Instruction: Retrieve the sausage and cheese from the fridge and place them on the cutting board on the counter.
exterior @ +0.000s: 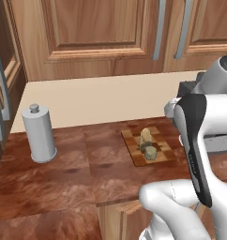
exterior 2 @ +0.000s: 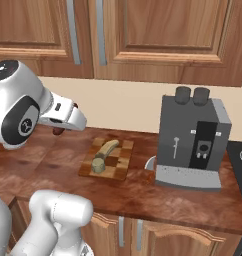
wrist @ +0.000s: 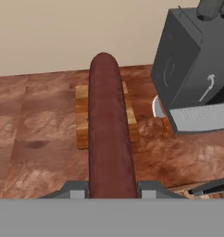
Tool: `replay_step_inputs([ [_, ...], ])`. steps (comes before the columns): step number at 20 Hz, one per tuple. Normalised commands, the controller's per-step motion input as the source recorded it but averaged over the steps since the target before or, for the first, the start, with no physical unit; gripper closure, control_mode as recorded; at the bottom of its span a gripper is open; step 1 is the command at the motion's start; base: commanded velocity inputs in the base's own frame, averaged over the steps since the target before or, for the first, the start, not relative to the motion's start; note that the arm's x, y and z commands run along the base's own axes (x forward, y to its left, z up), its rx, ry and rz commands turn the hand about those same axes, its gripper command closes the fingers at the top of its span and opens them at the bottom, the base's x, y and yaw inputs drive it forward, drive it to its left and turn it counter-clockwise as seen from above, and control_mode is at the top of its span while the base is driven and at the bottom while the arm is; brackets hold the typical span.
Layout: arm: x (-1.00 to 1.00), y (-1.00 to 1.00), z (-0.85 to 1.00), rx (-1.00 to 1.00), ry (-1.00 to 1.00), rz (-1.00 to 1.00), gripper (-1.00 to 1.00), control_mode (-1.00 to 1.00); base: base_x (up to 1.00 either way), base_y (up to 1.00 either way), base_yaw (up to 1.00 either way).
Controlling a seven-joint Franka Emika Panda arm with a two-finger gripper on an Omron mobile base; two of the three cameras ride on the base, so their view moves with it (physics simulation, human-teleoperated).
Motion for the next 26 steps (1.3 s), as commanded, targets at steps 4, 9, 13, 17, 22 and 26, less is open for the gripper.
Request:
replay_step_inputs([
  [4, 0.00, 0.00, 0.00, 0.00, 0.00, 0.00, 1.00, 1.00, 0.72, 0.07, 0.03],
  [9, 0.13, 0.00, -0.17, -0.01, 0.12, 0.00, 1.00, -1.00, 0.36, 0.00, 0.00],
  [13, 0.42, 0.00, -0.47, 0.00, 0.28, -0.02, 1.00, -1.00, 0.00, 0.00, 0.00],
  [17, 0.41, 0.00, -0.43, 0.00, 0.22, -0.01, 1.00, -1.00, 0.00, 0.00, 0.00],
  [22, 0.52, 0.00, -0.46, 0.00, 0.20, 0.00, 1.00, -1.00, 0.00, 0.00, 0.00],
  [26, 0.84, -0.19, -0.55, 0.03, 0.16, -0.01, 1.00, -1.00, 0.00, 0.00, 0.00],
])
